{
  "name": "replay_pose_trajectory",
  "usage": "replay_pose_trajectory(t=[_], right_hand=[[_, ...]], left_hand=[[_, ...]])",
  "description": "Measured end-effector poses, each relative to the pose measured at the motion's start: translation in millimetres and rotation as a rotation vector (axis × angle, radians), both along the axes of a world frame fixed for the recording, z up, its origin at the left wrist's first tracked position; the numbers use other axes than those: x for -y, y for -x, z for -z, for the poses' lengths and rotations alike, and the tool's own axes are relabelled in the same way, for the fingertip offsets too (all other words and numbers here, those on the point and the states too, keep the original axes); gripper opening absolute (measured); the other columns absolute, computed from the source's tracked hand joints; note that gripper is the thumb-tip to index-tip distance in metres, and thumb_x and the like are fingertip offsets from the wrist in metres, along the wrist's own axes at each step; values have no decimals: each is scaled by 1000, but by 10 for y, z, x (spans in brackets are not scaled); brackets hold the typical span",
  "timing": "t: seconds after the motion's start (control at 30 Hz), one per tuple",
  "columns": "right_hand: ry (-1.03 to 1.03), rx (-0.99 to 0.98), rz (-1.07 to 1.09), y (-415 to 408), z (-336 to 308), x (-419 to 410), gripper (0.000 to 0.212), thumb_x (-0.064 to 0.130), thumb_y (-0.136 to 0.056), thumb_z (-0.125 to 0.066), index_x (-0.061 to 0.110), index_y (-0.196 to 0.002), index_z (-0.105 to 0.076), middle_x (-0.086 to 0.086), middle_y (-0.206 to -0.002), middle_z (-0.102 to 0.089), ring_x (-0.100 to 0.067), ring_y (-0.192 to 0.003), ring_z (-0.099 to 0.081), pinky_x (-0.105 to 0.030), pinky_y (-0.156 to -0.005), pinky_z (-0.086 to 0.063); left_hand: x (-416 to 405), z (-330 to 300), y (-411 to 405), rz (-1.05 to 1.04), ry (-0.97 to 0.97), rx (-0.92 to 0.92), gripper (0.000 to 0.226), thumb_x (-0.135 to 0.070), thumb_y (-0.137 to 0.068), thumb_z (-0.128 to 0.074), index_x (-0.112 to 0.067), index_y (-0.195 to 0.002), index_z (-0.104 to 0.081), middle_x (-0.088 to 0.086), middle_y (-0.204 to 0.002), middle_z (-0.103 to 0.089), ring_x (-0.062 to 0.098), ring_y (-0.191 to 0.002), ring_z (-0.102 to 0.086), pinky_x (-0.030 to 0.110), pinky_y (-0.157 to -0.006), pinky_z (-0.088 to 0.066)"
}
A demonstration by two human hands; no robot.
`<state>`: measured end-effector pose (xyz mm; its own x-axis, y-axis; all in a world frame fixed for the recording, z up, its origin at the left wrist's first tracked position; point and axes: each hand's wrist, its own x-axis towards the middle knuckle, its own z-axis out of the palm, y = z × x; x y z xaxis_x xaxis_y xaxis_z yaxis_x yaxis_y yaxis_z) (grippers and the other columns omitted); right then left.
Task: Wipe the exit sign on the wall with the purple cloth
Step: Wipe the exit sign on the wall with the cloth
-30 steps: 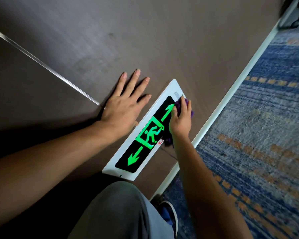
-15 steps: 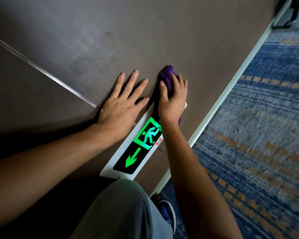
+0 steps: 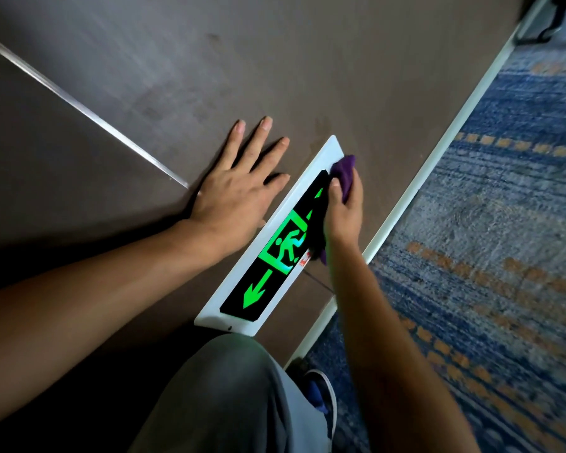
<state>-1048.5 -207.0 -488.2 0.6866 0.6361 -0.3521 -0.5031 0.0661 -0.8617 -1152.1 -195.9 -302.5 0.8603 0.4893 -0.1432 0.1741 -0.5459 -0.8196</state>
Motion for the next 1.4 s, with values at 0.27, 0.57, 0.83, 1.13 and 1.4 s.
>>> replay_pose_trajectory(t=[0.27, 0.57, 0.83, 1.13, 1.4], right_hand=[[-73, 329, -10, 1018, 20, 392, 60, 40, -105, -45, 26, -161, -33, -3, -174, -22, -16, -164, -6, -50, -130, -20], [-51, 339, 9, 1243, -18, 424, 63, 34, -102, -49, 24, -162, -31, -3, -174, -20, -19, -164, -7, -50, -131, -19], [82, 291, 92, 148, -13, -111, 58, 35, -107, -47, 27, -162, -32, -4, -173, -27, -26, -162, -18, -55, -127, -28], [-5, 351, 31, 976, 29, 319, 59, 27, -106, -51, 27, -162, -32, -5, -174, -21, -22, -164, -10, -51, -129, -24], [-100, 503, -93, 1945, 170, 811, 64, 31, -102, -51, 37, -161, -28, 6, -173, -14, -27, -164, -5, -57, -129, -21]], left_hand=[[9, -64, 26, 3, 6, -18, 80, -56, -77, -75, -26, -147, -50, 11, -172, -12, 43, -158, 2, 59, -126, 2], [32, -76, 114, 15, 72, 33, 72, -44, -78, -78, -22, -143, -56, 12, -171, -16, 42, -158, 0, 57, -126, 5], [40, -59, 126, 9, 80, 40, 66, -43, -83, -72, -23, -144, -54, 11, -172, -13, 42, -158, 2, 55, -126, 7], [53, -91, 126, 17, 62, -43, 58, -41, -91, -45, -24, -146, -52, 11, -172, -10, 45, -157, 5, 60, -125, 8], [91, -118, 115, -7, 87, -29, 58, -36, -92, -31, -24, -142, -56, 8, -172, -14, 42, -158, 4, 58, -125, 8]])
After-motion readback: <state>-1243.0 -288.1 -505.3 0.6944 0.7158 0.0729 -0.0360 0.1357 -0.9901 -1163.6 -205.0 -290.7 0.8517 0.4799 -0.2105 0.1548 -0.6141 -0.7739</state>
